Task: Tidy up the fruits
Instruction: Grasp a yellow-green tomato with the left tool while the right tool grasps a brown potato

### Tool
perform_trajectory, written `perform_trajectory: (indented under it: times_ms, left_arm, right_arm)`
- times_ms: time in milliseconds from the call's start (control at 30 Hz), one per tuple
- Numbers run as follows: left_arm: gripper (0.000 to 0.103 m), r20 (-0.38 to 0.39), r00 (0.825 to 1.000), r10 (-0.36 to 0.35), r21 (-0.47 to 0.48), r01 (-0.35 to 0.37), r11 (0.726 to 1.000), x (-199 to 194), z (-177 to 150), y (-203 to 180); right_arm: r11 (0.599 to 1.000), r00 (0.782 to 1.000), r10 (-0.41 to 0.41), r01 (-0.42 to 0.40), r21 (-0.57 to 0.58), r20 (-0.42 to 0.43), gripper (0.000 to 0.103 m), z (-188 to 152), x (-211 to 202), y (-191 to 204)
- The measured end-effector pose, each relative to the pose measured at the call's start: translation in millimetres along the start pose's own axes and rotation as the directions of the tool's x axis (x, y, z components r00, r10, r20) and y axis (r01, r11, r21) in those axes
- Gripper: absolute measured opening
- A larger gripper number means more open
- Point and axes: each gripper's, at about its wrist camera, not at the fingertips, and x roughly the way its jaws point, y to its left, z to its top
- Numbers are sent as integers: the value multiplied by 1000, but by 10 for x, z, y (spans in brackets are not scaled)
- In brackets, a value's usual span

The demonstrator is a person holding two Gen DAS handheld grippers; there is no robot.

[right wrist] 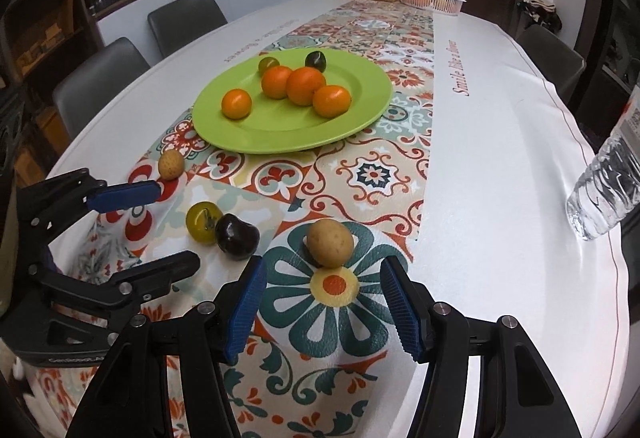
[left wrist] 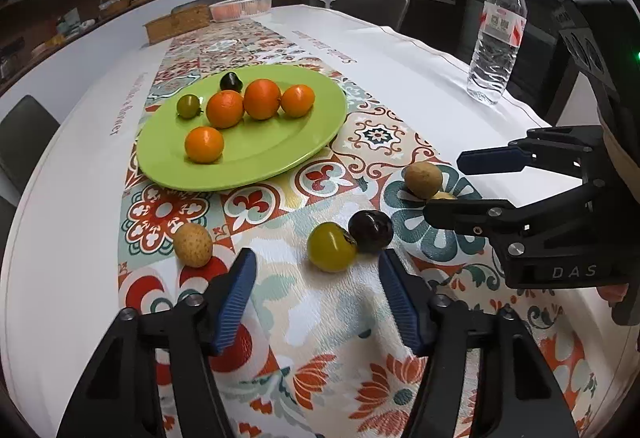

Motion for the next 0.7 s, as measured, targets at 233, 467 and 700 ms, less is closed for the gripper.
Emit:
perform_trajectory:
  times_ms: [233, 467, 700]
  left_arm:
    - [44, -18, 999, -32, 28, 32, 999, 106, 35, 24]
    - [31, -15, 997, -71, 24, 72, 997, 116, 47, 21]
    - [30, -10, 996, -94, -8, 94, 996, 134, 66, 49]
  right_arm:
    - [1000, 1000, -4, 4, 7, -17, 55, 47, 97, -19]
    - [1000, 999, 7, -7, 3, -40, 44, 76, 187, -29]
    - [1000, 999, 17, -16, 15, -48, 38, 98, 252, -47]
